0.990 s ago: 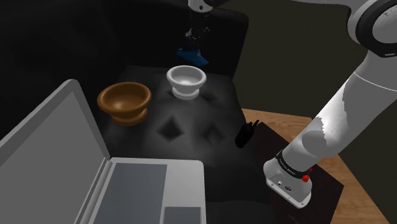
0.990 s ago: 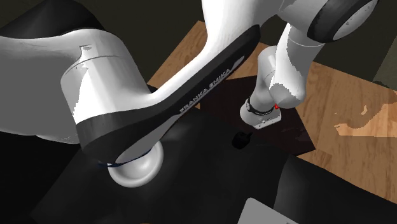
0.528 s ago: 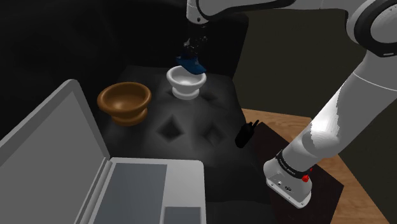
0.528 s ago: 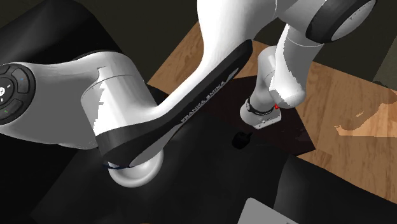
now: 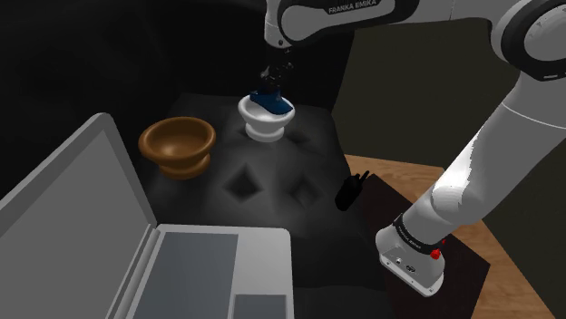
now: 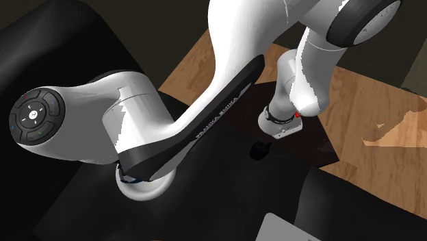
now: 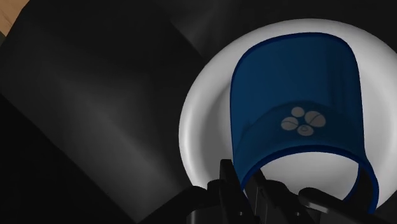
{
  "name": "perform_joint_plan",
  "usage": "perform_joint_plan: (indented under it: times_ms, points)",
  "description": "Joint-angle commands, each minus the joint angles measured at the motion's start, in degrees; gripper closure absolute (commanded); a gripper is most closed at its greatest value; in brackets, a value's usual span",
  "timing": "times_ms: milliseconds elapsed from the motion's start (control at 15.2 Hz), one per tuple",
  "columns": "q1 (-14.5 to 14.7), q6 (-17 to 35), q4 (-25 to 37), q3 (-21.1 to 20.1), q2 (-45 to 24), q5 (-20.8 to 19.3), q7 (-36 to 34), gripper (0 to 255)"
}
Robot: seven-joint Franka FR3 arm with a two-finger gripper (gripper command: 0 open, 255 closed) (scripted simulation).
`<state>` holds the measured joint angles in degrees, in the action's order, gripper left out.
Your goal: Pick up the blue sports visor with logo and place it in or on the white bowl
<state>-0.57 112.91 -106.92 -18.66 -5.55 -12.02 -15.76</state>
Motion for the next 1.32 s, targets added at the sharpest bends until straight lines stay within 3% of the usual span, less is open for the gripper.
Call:
perform_joint_plan:
  times_ms: [0, 264, 330, 660, 924, 1254]
  points:
    - [0.0, 0.1, -0.1, 0.0, 0.0, 0.0, 0.0, 255]
    - [0.0, 0.1, -0.1, 0.0, 0.0, 0.0, 0.0, 255]
    - [0.0, 0.1, -0.1, 0.0, -0.1, 0.0, 0.0, 0]
    - [0.0, 0.1, -0.1, 0.0, 0.0, 0.0, 0.0, 0]
    - [0.5, -6.7, 5.5, -0.5, 1.2, 0.9, 0.6, 0]
    - [0.5, -6.7, 5.5, -0.5, 1.2, 0.9, 0.6, 0]
